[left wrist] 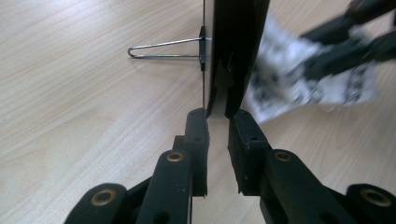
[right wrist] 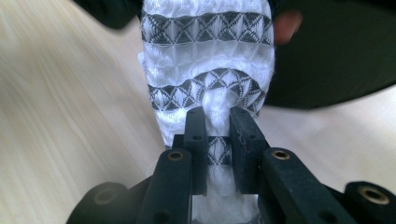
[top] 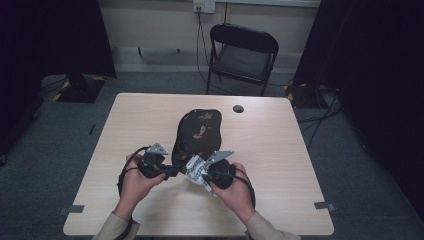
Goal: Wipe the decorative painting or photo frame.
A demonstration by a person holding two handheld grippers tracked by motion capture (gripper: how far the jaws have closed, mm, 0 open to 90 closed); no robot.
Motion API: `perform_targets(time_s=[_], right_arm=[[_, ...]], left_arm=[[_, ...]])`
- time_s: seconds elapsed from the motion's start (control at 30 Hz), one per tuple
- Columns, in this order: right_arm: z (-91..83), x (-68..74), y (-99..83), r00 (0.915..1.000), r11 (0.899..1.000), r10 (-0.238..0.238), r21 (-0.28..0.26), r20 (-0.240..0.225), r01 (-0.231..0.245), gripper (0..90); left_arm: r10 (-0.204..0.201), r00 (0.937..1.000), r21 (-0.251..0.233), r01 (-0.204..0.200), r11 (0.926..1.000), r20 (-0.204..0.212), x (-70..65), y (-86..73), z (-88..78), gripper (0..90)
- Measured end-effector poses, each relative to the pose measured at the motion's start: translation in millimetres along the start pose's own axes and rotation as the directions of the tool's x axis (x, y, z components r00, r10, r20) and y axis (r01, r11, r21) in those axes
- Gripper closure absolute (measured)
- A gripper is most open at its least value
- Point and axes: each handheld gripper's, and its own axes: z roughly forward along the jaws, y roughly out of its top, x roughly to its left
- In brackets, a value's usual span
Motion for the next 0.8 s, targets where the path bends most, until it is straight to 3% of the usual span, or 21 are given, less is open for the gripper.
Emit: perform_targets(time_s=[0.2, 0.43, 0.6, 0.8], right_arm=[[-30.8, 4.1, 33.6, 0.9995, 0.997, -0.023, -0.079, 0.020, 0.024, 79.0], [-37.1, 12.5, 51.6, 0.9996, 0.993, -0.023, -0.114, 0.015, 0.025, 78.9], [-27.6, 15.4, 46.1, 0.9998, 0.995, -0.019, -0.098, -0.001, 0.019, 79.1], [-3.3, 17.1, 21.3, 0.9996, 0.999, -0.007, -0.042, -0.027, 0.006, 79.4]], left_arm=[[0.012, 0.9999, 0.006, -0.012, 0.9999, -0.004, -1.7, 0.2, -1.3, 78.6], [0.021, 0.9998, 0.012, -0.021, 0.9997, -0.003, -2.7, 0.2, -1.8, 78.6], [0.014, 0.9999, 0.001, -0.014, 0.9999, 0.000, -2.9, -0.4, -1.4, 78.6], [0.020, 0.9998, 0.002, -0.020, 0.9998, 0.000, -2.4, -0.5, -1.3, 78.6]])
